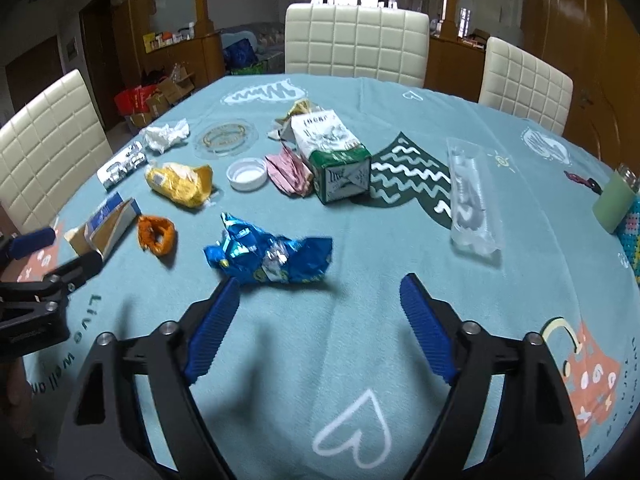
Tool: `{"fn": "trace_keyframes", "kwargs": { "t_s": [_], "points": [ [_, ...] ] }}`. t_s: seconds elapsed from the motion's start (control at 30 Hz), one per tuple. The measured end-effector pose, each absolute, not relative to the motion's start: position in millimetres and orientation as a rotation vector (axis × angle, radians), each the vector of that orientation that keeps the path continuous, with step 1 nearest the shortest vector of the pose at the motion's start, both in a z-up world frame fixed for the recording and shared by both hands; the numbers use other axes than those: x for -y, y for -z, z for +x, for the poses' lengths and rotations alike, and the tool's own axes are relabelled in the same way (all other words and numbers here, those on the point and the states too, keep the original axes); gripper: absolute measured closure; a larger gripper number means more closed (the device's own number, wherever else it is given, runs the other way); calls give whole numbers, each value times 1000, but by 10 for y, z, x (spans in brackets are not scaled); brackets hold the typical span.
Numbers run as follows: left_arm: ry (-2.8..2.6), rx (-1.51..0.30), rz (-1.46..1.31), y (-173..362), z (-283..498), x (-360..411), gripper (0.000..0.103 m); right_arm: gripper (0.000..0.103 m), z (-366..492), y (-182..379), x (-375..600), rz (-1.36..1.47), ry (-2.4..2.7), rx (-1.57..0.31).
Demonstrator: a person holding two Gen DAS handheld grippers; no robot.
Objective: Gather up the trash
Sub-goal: 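Grasp the blue foil wrapper with the right tool while the left tool grasps the blue-white carton, then carry both items to the clear bin and release them from both tools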
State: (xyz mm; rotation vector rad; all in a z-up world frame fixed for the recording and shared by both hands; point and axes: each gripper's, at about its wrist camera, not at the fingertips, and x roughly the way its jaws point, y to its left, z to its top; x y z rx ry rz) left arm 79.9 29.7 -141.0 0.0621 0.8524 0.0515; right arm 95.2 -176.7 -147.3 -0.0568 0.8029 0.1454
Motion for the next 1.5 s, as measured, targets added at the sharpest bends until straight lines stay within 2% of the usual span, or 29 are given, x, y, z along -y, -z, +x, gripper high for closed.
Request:
{"fn": "trace_keyframes", "kwargs": {
  "t_s": [0.07, 0.2, 0.37, 0.4, 0.47, 0.5, 0.53, 0.57, 0.6, 0.63, 0.67, 0.7, 1.03, 1.5],
  "points": [
    [-57, -859, 48, 1441, 843, -363, 16, 20, 994, 1477, 1696, -73, -155, -808],
    [-63, -876, 54, 1519, 966, -434, 16, 10, 1159, 1526, 1567, -83, -171, -836],
    [-76, -900, 37, 1609, 1094, -555, 16, 10, 1349, 1616, 1452, -85, -174, -880],
    [-73, -902, 30, 1618, 1103, -577, 16, 12, 1372, 1632, 1430, -89, -175, -884],
    [-62, -904, 13, 1627, 1108, -618, 16, 23, 1395, 1658, 1386, -98, -179, -888],
    [-57, -901, 8, 1628, 1103, -633, 16, 34, 1402, 1672, 1369, -103, -181, -892],
    [-56, -898, 7, 1627, 1100, -636, 19, 47, 1414, 1692, 1350, -109, -182, -903],
    [-54, -895, 10, 1627, 1093, -641, 28, 47, 1427, 1722, 1328, -114, -184, -917],
    [-45, -897, 11, 1632, 1092, -641, 37, 53, 1422, 1729, 1321, -108, -183, -912],
    [-34, -907, 11, 1644, 1094, -641, 59, 54, 1413, 1726, 1321, -108, -177, -906],
    [-35, -908, 21, 1649, 1089, -638, 66, 55, 1409, 1724, 1313, -111, -177, -906],
    [-30, -907, 25, 1642, 1081, -639, 68, 56, 1396, 1715, 1302, -115, -175, -903],
    [-13, -826, 25, 1380, 874, -747, 69, 57, 1211, 1468, 1137, -139, -201, -862],
    [-133, -773, -26, 1195, 492, -1470, 69, 57, 1021, 1230, 290, -221, -336, -814]
  ]
}}
